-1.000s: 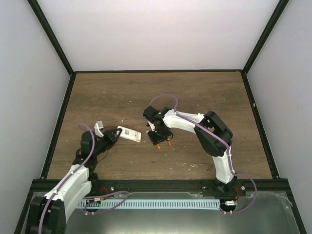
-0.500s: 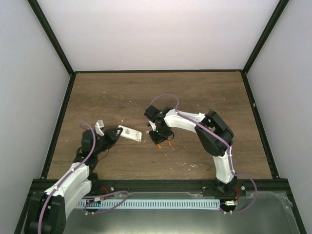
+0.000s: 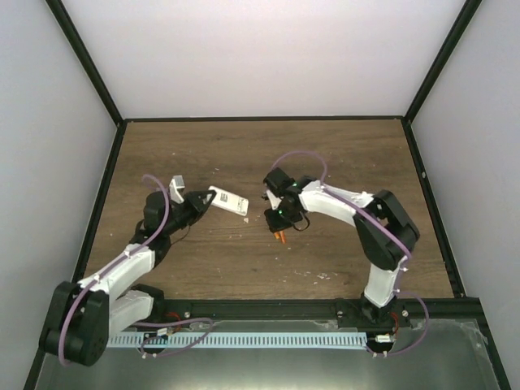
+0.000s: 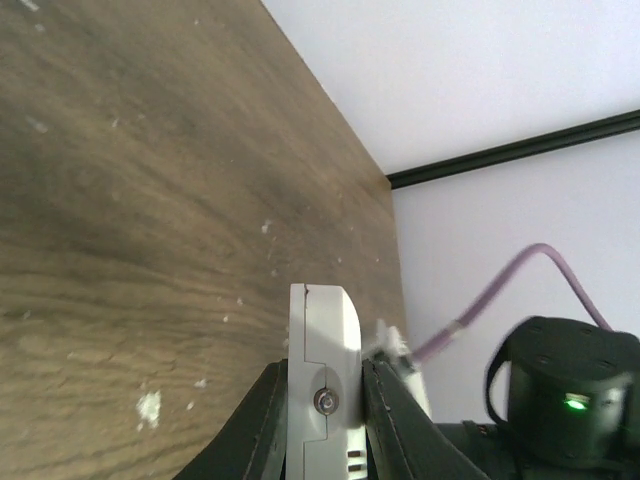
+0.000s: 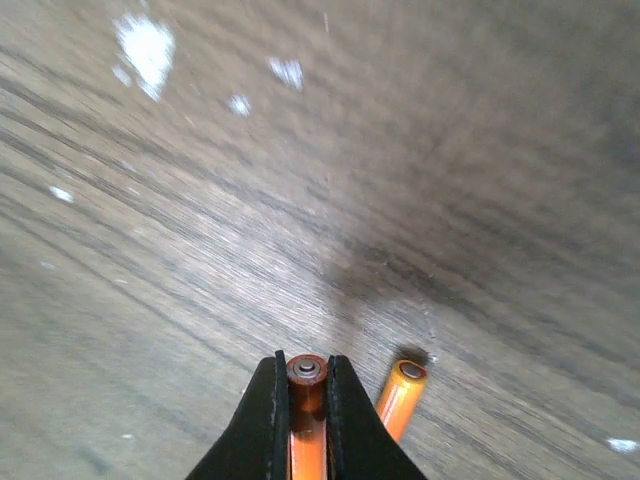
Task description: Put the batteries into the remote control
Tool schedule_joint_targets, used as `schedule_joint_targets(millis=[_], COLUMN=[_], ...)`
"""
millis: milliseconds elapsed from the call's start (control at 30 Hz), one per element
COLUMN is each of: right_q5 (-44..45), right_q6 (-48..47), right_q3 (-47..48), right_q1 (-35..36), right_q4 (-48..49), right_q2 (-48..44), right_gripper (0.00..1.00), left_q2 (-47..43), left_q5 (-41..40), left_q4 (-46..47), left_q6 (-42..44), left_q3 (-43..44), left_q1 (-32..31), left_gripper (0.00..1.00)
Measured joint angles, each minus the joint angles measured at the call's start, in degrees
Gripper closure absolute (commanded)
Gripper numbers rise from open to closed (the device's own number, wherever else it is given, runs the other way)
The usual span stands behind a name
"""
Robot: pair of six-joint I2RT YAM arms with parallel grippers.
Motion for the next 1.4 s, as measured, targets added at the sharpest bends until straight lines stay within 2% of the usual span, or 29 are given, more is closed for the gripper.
schedule_joint_targets(millis=[267,467,667,967,1400], right_q5=[-1.5,-3.6,-5.1,-5.7,1.7], right_q6=[0.9,2.5,5.3,8.7,11.7], right_q3=[-0.6,-1.7,-4.9,-7.9,-12.1], right_q1=[-3.0,-4.5,-4.8,-4.9,-5.1], right_q4=[7.7,13.6,18.2,23.9,31.9], right_q2=[-15.2,-22.8,-26.8,-29.3,-34.0], right_gripper=[0.99,0.99,0.99,0.99,0.99], left_q2=[10.6,16.1,16.4,18.5,16.2], left_q5=[-0.2,-1.6,-4.9,-7.8,-10.6], left_q4=[8.4,17.6,22.7,29.5,31.2], left_q6=[-2.3,-5.9,-7.2,-10.4,-12.7], left_q3=[7.1,8.2,8.2,7.6,4.4], left_q1=[-1.8,-5.4,-9.6,-11.8,-12.2], left_gripper=[1.00,1.00,1.00,1.00,1.00])
